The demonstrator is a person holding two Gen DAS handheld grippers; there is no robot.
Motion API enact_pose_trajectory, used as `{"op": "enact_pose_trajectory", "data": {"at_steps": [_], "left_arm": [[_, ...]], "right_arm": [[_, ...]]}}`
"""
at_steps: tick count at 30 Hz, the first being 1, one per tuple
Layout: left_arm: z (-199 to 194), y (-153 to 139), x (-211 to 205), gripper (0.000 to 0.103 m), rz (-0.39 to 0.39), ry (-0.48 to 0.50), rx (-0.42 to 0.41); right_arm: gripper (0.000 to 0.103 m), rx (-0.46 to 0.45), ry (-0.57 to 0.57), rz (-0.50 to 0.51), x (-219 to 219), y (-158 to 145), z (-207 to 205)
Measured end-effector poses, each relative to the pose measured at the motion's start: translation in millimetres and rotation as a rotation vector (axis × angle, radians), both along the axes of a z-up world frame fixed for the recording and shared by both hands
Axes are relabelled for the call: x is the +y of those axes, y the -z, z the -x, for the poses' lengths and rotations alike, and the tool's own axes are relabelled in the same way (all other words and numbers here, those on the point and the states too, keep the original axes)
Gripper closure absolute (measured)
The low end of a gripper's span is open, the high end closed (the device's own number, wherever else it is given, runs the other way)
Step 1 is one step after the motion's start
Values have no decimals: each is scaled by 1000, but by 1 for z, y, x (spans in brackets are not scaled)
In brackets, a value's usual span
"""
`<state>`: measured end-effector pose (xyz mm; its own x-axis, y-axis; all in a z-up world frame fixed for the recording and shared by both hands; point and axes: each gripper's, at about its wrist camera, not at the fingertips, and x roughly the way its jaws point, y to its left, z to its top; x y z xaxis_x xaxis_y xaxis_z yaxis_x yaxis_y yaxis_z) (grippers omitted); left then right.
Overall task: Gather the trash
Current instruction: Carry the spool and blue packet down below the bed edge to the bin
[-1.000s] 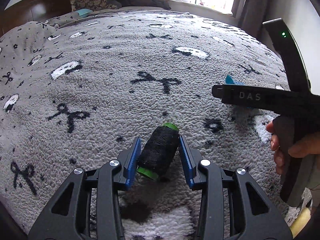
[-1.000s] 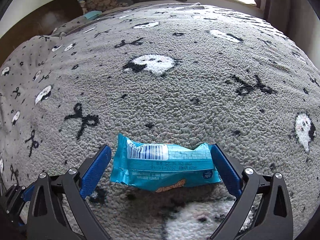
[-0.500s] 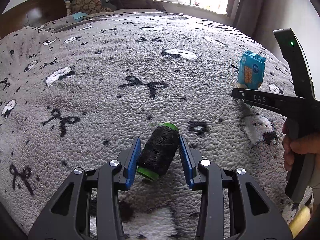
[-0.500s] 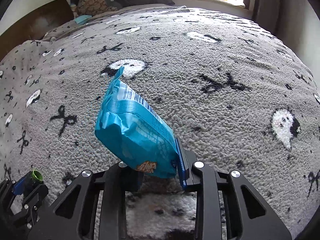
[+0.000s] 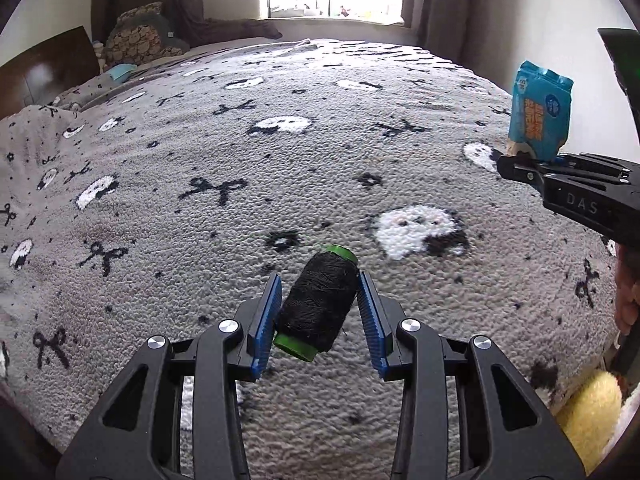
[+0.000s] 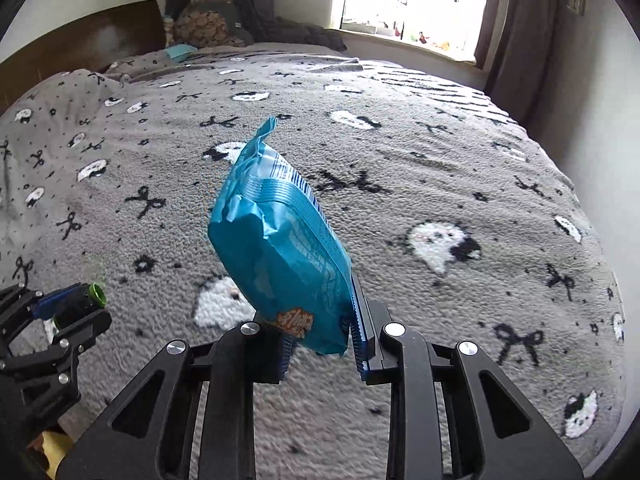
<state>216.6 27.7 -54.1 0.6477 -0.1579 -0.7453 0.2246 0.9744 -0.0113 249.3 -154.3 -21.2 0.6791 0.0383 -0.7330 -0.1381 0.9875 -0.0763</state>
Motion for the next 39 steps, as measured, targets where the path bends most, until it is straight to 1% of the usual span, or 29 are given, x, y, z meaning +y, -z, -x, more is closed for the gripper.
{"op": "enact_pose_trajectory", "data": {"at_steps": [4,7,12,16,21,27,29,31,33,36,39], "left_arm": [[26,-16,-13,66,1,41,-20],[49,-24,-22,66,-2,89,-46],[88,-28,-29,66,28,142,-69],[118,-25,-30,66,52,165,-88],[155,-10,-32,66,72,169,-94],[187,22,-35,66,87,150,-50],[195,33,-34,66,82,140,-33],[203,44,-32,66,92,137,1],[209,54,-31,66,92,131,30],[221,72,-31,66,61,126,64],[229,95,-32,66,60,129,131]], "right_arm": [[77,-47,-20,2,-20,-19,40],[77,-64,-51,-15,-30,-25,72],[77,-101,-95,-42,-41,-24,127],[77,-123,-108,-60,-46,-14,166],[77,-122,-91,-53,-47,13,208],[77,-79,-57,-101,-46,53,244],[77,-45,-57,-140,-46,68,254],[77,-23,-54,-150,-43,80,262],[77,25,-61,-182,-42,95,268],[77,88,-63,-201,-39,115,275],[77,143,-63,-215,-38,132,278]]}}
